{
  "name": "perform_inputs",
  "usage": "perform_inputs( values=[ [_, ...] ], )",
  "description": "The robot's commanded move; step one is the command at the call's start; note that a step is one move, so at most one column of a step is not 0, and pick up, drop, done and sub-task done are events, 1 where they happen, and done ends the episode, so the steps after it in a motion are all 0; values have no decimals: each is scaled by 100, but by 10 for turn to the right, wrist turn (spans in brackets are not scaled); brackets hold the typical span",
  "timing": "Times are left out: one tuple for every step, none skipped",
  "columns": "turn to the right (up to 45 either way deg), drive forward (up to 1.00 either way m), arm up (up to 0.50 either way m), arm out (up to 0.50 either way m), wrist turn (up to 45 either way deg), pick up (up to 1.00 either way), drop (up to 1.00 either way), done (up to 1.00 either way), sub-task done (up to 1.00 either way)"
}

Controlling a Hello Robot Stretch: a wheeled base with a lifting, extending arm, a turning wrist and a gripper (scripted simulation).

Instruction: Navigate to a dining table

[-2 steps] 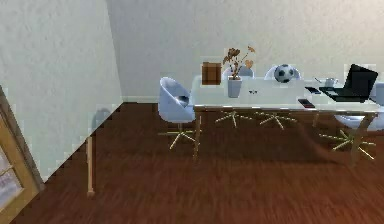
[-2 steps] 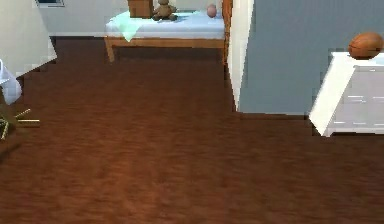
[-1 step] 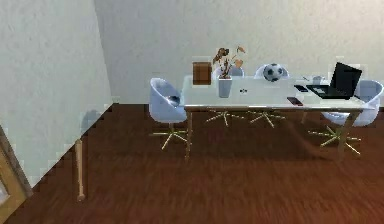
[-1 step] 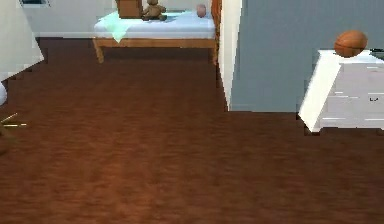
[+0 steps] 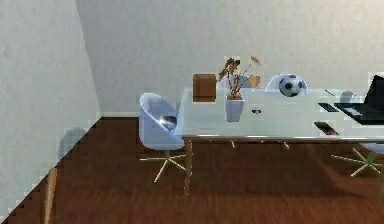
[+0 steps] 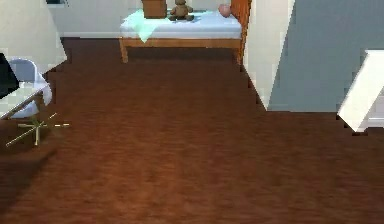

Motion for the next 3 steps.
perform_inputs(
  values=[
    [390,0,0,0,0,0,0,0,0],
    [0,65,0,0,0,0,0,0,0],
    [-210,0,0,0,0,0,0,0,0]
  ],
)
